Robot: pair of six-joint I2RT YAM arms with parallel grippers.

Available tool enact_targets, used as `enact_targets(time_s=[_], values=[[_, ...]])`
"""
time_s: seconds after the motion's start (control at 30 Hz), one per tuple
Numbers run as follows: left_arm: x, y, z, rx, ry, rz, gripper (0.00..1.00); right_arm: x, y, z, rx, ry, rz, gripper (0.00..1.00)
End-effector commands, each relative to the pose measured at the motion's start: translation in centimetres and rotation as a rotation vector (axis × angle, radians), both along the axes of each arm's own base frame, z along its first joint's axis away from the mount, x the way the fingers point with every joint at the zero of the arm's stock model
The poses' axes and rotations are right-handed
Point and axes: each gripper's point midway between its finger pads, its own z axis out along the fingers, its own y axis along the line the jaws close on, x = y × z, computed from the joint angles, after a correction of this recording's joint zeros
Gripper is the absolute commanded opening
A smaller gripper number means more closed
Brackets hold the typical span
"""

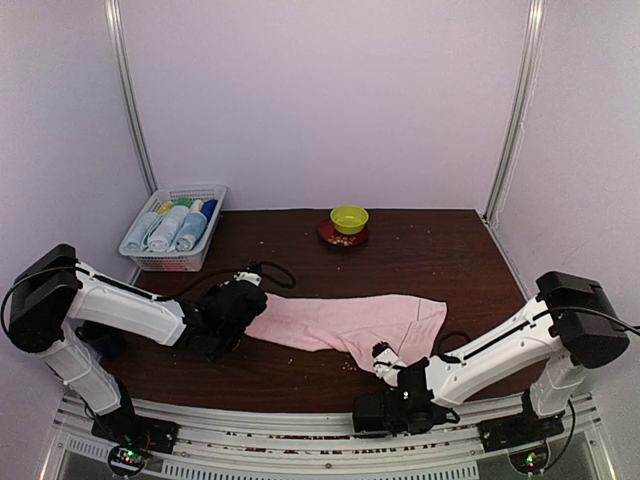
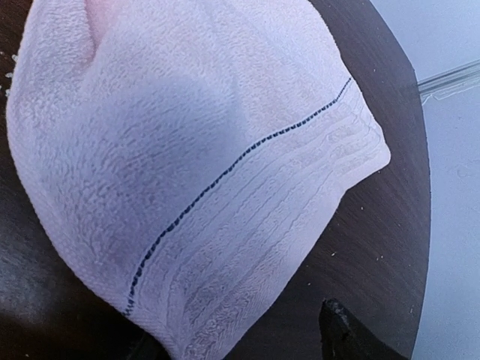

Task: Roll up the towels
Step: Flatten out the towel at the center of the board.

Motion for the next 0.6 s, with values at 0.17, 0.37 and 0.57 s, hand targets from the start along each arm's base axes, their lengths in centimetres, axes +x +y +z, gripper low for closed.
enact_targets(time_s=[0.17, 0.37, 0.57], values=[[0.6, -0.4, 0.3, -0.023, -0.008, 0.005, 0.0, -0.9, -3.4, -0.9, -0.104, 0.031, -0.016, 0.66], [0.7, -0.2, 0.2, -0.024, -0.007, 0.009, 0.0, -1.2, -4.6, -1.5, -0.133, 0.042, -0.028, 0.63], [0.7, -0.2, 0.2, -0.023, -0.005, 0.009, 0.0, -1.6, -5.2, -2.0, -0.138, 0.053, -0.031, 0.57]])
